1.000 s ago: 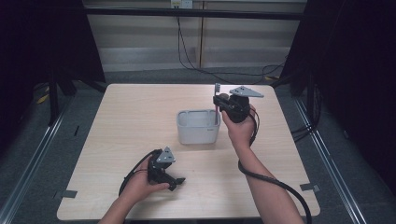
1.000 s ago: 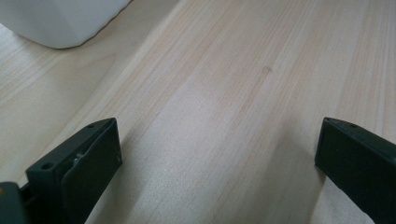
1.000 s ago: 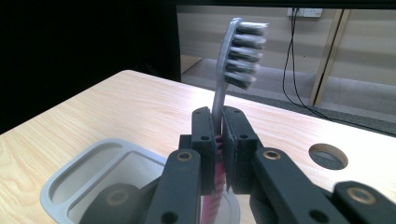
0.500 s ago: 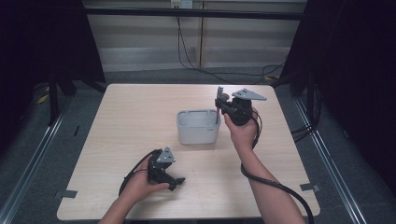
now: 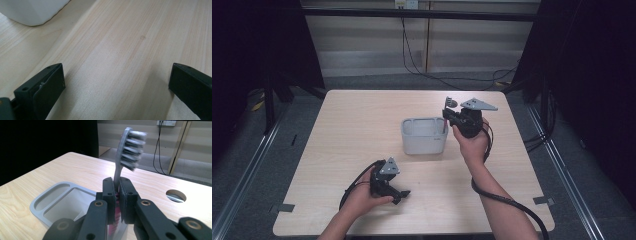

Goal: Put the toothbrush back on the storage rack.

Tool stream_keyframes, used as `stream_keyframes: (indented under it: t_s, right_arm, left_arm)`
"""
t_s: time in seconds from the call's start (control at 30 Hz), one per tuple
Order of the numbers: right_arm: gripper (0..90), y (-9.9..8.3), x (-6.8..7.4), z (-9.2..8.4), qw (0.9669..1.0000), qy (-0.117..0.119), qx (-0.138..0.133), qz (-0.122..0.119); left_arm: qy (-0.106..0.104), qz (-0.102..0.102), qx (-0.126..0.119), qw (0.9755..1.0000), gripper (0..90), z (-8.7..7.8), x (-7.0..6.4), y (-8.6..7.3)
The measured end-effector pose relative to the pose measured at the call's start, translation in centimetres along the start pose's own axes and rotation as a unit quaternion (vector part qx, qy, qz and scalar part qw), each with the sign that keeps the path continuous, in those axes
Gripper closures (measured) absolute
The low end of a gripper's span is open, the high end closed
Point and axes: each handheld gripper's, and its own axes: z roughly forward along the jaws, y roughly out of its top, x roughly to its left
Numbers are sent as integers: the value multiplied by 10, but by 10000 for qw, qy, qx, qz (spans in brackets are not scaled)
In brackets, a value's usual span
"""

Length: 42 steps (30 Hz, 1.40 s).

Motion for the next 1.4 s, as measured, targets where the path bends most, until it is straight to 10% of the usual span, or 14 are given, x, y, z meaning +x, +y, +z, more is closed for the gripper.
stream_keyframes:
  t_s: [1.4]
  right_arm:
    - [841,-15,4,4,9996,128,269,-35]
  left_arm:
    - [0,-4,7,10000,0,0,0,0]
